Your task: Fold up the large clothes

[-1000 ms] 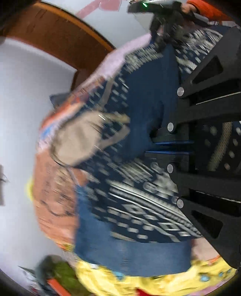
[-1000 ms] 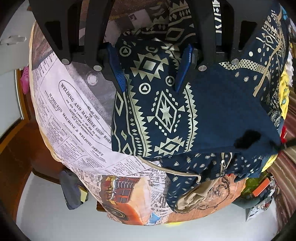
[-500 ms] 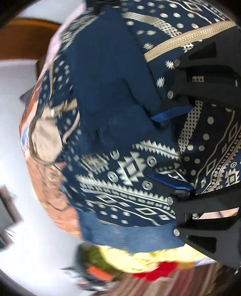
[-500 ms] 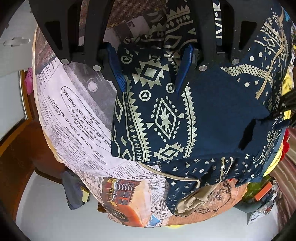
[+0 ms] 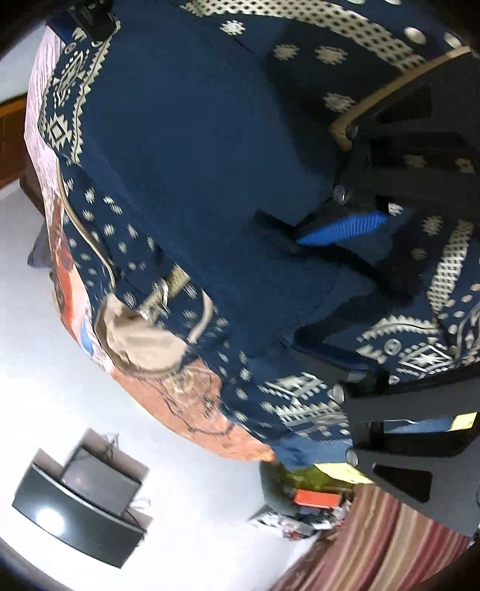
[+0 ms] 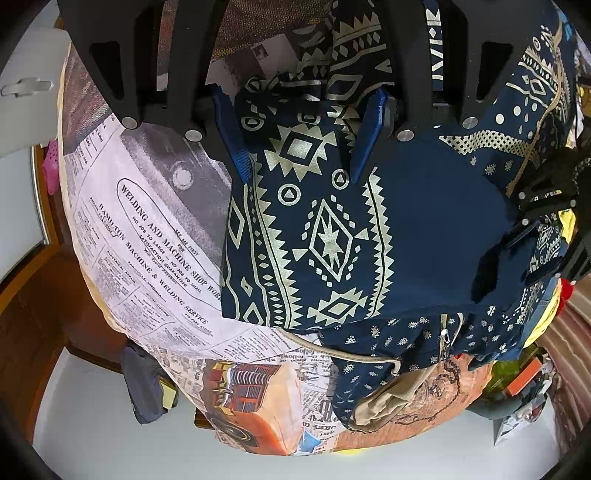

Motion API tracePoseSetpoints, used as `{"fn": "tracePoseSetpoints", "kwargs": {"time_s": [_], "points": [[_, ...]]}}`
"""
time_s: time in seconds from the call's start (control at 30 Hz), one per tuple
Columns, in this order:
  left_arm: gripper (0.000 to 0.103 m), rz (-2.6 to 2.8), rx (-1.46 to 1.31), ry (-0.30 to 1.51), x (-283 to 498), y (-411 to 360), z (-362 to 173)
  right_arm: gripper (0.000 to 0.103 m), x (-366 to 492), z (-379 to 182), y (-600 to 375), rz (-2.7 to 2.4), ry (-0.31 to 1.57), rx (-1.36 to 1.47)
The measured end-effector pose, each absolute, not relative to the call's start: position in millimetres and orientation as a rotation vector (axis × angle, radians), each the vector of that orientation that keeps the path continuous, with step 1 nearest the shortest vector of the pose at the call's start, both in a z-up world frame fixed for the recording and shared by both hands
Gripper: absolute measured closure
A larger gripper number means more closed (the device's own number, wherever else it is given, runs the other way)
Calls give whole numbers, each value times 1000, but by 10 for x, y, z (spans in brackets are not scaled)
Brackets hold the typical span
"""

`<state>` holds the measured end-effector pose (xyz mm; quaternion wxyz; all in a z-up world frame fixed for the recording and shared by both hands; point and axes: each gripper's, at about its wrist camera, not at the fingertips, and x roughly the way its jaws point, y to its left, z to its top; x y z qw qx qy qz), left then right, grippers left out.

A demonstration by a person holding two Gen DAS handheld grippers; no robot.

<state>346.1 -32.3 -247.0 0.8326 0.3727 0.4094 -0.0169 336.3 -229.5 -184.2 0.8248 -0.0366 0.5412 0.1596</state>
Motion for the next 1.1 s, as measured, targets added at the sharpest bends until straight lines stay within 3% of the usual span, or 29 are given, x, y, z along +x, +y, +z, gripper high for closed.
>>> {"fn": "tracePoseSetpoints", "kwargs": {"time_s": [0.07, 0.17, 0.37, 0.57, 0.77, 1.1], "points": [[75, -60, 765, 881, 3500, -336, -2467, 50, 3366, -1843, -2307, 342, 1151, -73], [90, -61, 754, 863, 3556, -373, -2462, 50, 3365, -1843, -2310, 343, 1151, -72], [93, -65, 461, 830, 3548, -122, -2010, 49, 3371, -1852, -2311, 346, 1157, -69], [93, -119, -98, 827, 3582, 888, -1450, 48, 3372, -1859, -2301, 344, 1160, -71], [94, -67, -349, 835, 3453, 1637, -1487, 39, 3388, -1891, -2324, 326, 1163, -69], [98, -21, -405, 908, 3107, 1952, -1935, 39, 3391, -1805, -2332, 318, 1173, -47]]}}
